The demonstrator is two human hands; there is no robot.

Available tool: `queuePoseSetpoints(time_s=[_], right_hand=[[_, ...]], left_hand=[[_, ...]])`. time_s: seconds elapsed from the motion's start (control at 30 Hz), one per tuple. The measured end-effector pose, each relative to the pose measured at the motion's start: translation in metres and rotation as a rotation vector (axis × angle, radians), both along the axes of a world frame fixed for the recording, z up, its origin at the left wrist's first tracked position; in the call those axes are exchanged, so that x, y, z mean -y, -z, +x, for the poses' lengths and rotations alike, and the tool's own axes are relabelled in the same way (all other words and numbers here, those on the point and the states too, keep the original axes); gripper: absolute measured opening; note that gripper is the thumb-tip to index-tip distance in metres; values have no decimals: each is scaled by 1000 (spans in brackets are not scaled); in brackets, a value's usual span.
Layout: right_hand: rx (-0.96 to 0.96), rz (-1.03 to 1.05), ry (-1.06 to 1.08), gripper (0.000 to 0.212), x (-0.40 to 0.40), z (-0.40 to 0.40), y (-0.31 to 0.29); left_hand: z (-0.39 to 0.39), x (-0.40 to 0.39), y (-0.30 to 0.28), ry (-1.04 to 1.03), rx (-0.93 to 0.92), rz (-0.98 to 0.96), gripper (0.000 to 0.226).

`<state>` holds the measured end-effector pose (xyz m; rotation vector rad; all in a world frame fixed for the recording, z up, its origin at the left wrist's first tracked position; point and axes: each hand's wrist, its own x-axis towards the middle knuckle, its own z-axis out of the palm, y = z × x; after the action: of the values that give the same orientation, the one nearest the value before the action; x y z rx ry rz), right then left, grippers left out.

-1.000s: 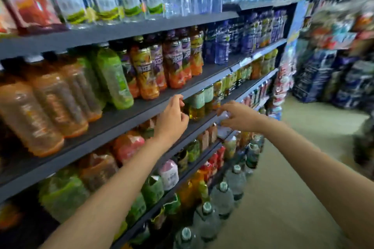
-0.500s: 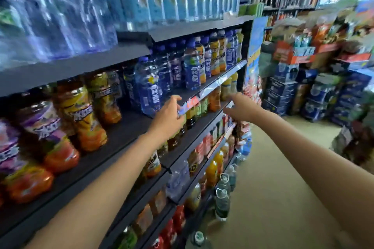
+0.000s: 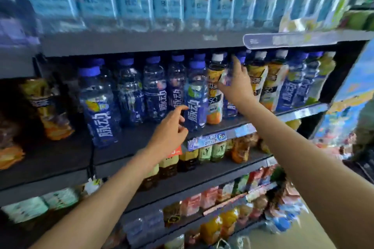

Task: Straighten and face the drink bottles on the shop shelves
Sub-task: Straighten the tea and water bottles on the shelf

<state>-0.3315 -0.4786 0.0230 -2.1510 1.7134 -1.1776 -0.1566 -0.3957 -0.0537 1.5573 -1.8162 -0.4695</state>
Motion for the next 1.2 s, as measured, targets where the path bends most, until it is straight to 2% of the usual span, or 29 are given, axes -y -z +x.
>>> queuePoseSetpoints(time_s=[0.17,0.33,0.47,0.53,0.6,0.67,0.73,0.8,0.9,1.03,1.13,1.2], right_hand=[[-22,-35,-162,88,48,9,0],[81,-95,-230,83,50,-3,2],[161,-175,-250,76,25,-27,11],[107,-237,-282,75,1,-35,16],[-22,-306,-298,76,-26,-33,17],[-149,-349,-309,76,-52,-23,8],[-186,-339,-392,76,-75,-9,-9],[-139,-270,-530,76,-95,10,-25],[-115,-230,-700,78,-120,55,-31],[-142,-234,-922,81,-155,136,-23],[-46,-205,-1004,83,-168,188,-20],[1,-176,-1020,84,-172,214,-16]], left_hand=[[-10,12,-10,-119,16,-12,51],[-32,11,-19,-207,1,-106,44],[-65,10,-17,-111,6,-125,49],[-79,9,-14,-65,-18,-126,58],[-85,7,-16,-49,-136,-113,65],[-82,0,-19,-26,-247,-87,59],[-69,-15,-25,-10,-276,-29,54],[-49,-38,-28,-7,-335,3,61],[-1,-77,-22,-140,-402,-60,66],[85,-130,-20,-342,-295,-95,60],[147,-148,-21,-380,-301,-212,67],[182,-150,-19,-457,-221,-274,67]])
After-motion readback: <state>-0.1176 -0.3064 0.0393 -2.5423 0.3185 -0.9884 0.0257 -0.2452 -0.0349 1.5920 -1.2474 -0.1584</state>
